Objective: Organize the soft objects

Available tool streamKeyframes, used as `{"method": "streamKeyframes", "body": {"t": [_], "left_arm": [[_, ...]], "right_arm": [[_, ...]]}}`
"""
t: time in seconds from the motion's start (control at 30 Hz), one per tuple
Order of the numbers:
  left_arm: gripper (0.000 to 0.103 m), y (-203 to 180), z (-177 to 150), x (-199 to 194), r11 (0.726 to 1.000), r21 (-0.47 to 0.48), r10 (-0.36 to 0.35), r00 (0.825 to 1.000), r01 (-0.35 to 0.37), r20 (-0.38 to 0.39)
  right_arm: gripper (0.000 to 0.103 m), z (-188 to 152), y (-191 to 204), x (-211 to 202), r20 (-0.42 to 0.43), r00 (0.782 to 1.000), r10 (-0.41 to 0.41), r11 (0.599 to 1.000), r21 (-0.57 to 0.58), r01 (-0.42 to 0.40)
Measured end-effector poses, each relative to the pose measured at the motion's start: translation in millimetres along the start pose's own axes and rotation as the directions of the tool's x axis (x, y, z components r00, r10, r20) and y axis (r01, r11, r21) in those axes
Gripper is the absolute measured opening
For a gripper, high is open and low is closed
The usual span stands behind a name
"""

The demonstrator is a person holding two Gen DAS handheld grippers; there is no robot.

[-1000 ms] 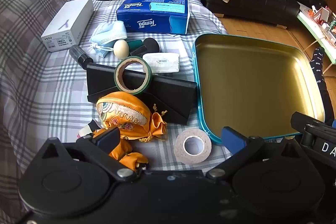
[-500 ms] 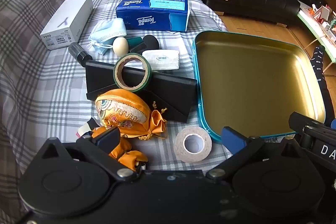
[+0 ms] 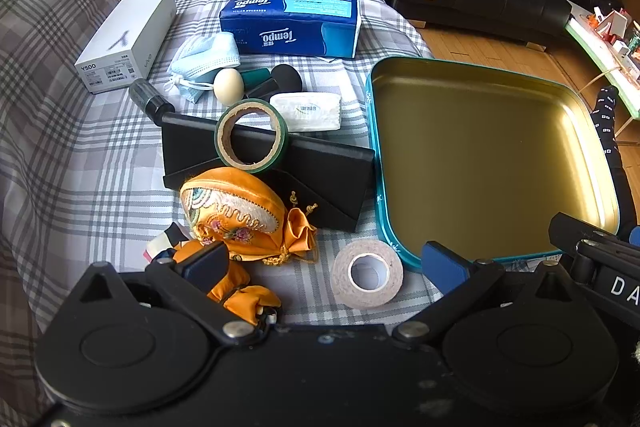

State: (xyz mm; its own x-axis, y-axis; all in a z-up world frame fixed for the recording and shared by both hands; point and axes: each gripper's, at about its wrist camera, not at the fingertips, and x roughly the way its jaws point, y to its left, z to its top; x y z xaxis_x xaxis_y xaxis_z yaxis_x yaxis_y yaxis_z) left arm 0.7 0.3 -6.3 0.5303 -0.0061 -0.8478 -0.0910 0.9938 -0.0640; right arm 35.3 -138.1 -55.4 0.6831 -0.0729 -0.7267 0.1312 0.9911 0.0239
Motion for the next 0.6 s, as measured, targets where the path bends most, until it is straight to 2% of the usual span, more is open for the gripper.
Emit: {"method": "streamKeyframes", "body": {"t": [0.6], "left_arm": [[0.103,0.6,-1.2,1.0,1.0,-0.002,0.0,1.0,0.0,-0.005]], "right_arm": [[0.084,0.4,-0.7,0.2,-0.003,1.0,0.001,1.0,0.002,-0.001]]}}
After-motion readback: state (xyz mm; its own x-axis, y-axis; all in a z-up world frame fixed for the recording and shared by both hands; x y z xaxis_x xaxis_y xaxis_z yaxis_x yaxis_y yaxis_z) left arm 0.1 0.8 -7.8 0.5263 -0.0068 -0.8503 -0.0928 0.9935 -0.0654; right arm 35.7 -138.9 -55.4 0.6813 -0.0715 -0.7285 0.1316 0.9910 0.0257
